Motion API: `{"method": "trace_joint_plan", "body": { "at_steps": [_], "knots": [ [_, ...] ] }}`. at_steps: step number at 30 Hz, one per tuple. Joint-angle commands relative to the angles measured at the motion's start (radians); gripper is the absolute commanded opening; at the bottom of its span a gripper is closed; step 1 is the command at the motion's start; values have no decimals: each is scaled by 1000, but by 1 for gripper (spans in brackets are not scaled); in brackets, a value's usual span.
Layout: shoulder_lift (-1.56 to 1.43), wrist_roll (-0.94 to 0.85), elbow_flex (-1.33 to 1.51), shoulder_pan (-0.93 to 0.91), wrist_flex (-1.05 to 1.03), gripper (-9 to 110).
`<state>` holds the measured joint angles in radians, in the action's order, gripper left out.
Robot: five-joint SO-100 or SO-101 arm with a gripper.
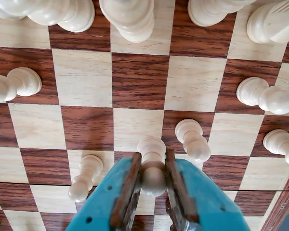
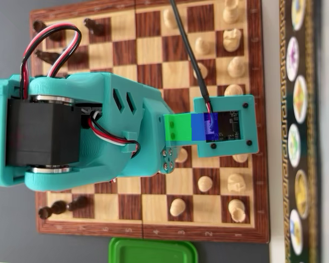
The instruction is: Play chess
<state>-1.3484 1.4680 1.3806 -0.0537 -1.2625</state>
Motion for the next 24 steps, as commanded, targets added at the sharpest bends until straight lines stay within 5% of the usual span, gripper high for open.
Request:
{"method": "trace_joint_plan", "body": {
  "at_steps": [1,24],
  "knots": [
    [-57,6,-5,12,12,2],
    [5,3,61,17,81,2]
  ]
}}
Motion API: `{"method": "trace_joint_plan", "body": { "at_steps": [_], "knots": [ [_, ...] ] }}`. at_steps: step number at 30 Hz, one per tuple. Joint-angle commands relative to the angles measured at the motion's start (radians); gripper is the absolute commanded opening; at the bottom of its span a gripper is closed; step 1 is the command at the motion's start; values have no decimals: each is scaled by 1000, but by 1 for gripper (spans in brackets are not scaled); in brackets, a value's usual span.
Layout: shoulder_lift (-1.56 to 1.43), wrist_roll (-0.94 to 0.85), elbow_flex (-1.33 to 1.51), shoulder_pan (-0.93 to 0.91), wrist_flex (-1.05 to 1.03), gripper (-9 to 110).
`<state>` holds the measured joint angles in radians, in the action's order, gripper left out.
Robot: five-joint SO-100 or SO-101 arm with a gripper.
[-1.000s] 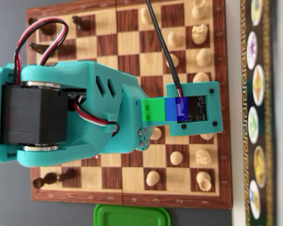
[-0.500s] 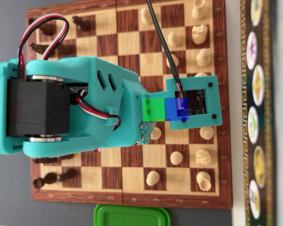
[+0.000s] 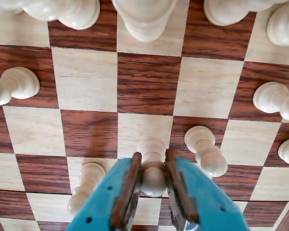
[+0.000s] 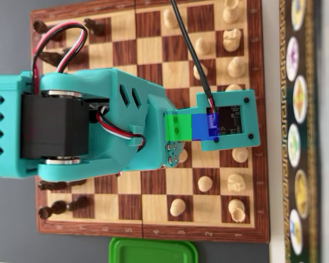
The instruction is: Play chess
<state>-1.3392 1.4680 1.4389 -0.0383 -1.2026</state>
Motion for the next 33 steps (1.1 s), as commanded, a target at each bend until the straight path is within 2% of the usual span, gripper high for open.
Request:
{"method": "trace_joint_plan", "body": {
  "at_steps": [1,28,33],
  "knots": [
    [-6,0,6,2,32,2],
    [-14,5,60,2,77,2],
    [-14,3,57,8,77,10]
  ]
}}
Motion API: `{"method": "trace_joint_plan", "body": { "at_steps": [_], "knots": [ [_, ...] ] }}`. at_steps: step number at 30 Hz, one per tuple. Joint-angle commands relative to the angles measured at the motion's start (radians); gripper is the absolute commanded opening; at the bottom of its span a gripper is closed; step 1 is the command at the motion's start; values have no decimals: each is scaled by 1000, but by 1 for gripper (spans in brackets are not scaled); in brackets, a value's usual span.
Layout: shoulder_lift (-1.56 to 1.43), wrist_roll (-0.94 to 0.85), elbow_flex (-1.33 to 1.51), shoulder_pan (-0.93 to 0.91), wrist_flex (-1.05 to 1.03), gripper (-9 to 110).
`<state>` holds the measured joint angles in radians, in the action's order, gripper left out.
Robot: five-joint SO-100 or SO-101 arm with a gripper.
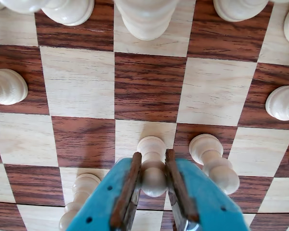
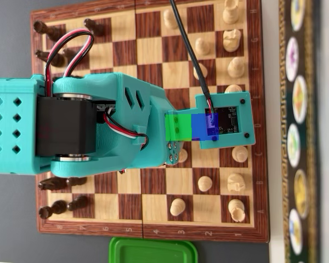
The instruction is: Play chess
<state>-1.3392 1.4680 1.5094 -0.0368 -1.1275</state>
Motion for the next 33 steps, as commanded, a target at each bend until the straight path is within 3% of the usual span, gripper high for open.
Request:
{"method": "trace_joint_plan", "body": {
  "at_steps": [1,33],
  "knots": [
    [-14,0,-14,6,2,11],
    [-17,-5,-63,11,0,16]
  ]
}}
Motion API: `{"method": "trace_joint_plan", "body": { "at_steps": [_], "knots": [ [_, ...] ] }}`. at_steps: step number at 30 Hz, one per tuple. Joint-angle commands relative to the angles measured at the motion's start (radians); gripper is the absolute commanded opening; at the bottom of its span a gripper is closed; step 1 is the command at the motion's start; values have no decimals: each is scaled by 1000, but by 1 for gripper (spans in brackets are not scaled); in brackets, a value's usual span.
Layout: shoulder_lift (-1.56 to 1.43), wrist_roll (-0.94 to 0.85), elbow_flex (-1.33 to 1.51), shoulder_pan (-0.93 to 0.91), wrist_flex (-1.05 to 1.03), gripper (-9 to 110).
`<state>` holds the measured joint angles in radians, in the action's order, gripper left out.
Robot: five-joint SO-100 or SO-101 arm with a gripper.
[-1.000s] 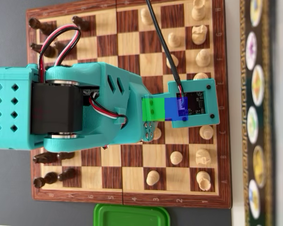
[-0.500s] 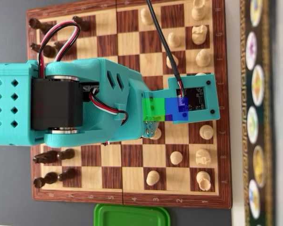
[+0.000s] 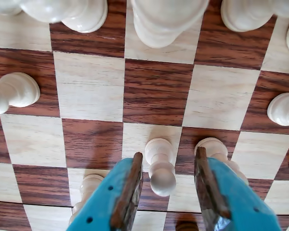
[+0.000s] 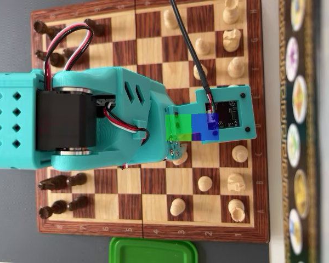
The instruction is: Play chess
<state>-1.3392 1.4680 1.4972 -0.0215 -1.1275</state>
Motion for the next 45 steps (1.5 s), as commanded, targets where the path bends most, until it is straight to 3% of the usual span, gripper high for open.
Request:
{"method": "trace_joint_plan", "body": {
  "at_steps": [1,24,28,45],
  "knots": [
    [-17,-5,-52,-5,0,16],
    [-265,3,-28,-6,3,14],
    [-365,6,35,-15,11,7],
    [-953,107,434,-46,12,1]
  ]
}}
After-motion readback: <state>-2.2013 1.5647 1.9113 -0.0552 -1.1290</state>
